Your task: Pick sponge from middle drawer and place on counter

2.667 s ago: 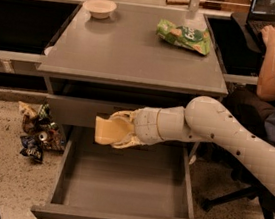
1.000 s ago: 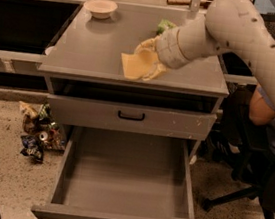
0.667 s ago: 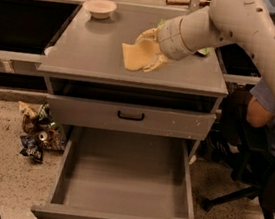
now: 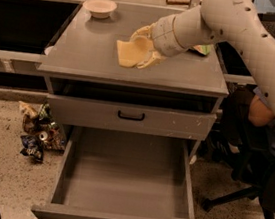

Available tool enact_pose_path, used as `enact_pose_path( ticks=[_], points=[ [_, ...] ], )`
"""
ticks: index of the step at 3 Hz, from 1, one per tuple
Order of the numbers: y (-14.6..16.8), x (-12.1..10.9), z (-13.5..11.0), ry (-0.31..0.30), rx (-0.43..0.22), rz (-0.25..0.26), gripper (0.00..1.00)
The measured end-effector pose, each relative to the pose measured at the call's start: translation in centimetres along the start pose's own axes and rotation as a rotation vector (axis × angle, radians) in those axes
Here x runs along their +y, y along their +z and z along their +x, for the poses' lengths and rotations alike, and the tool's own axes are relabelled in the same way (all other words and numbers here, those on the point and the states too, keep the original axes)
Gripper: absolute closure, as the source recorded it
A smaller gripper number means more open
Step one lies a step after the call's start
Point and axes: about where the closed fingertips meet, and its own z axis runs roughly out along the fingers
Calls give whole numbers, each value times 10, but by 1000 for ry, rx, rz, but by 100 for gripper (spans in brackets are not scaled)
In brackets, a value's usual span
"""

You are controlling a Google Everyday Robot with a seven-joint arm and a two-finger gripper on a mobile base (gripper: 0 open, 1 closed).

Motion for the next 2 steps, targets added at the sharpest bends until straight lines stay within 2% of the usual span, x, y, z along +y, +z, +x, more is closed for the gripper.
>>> enact_pose_path(
  ticks=[1,2],
  points=[
    [28,-29,11,35,-40,33,100],
    [52,-62,24,97,-70,56,100]
  ],
)
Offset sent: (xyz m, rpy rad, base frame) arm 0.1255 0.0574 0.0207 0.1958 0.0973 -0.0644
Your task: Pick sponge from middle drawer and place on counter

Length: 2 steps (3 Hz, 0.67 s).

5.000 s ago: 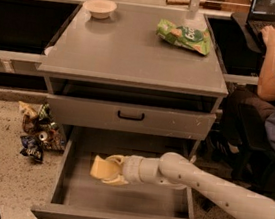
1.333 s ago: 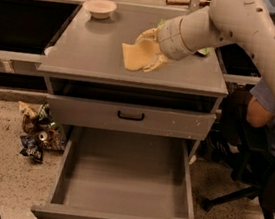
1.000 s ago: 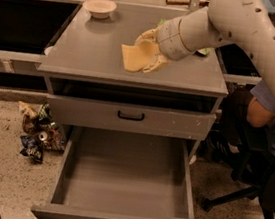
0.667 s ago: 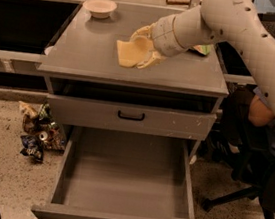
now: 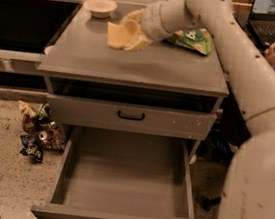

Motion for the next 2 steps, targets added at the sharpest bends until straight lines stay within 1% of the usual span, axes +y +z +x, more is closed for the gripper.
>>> enact_pose_path(
  ticks=[1,2],
  points=[
    [20,-17,7,59,-17,-3,81],
    [35,-22,13,112,-27,-10,58]
  ],
)
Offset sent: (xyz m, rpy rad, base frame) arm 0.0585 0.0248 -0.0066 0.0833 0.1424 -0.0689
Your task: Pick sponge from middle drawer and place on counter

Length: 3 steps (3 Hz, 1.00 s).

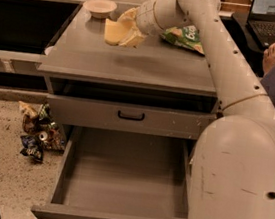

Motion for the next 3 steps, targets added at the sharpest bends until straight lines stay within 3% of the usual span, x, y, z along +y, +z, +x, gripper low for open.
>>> enact_pose_path(
  ticks=[2,3],
  points=[
    [20,1,7,65,-27,-18,11],
    [17,1,11,82,-22,-10,0]
  ],
)
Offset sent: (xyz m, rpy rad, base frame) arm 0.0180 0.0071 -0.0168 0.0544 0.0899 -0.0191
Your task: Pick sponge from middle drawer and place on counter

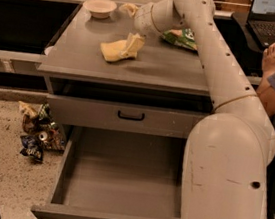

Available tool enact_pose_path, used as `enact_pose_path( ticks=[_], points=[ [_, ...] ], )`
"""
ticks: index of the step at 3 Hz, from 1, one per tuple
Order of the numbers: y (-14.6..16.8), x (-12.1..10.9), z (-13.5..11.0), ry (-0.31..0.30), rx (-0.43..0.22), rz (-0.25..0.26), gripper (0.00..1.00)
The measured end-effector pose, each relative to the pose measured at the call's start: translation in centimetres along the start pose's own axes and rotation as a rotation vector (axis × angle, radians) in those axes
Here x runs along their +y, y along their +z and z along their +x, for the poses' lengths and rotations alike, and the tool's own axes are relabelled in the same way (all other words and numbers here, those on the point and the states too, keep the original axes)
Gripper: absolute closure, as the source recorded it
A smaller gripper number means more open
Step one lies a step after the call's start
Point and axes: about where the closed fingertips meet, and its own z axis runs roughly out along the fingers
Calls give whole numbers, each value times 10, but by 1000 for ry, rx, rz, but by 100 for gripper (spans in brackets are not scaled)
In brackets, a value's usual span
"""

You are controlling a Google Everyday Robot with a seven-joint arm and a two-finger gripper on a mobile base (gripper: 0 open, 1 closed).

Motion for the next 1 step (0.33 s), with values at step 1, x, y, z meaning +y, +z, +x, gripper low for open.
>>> enact_pose_path(
  ticks=[1],
  points=[
    [-21,0,7,21,13,54,0]
  ],
)
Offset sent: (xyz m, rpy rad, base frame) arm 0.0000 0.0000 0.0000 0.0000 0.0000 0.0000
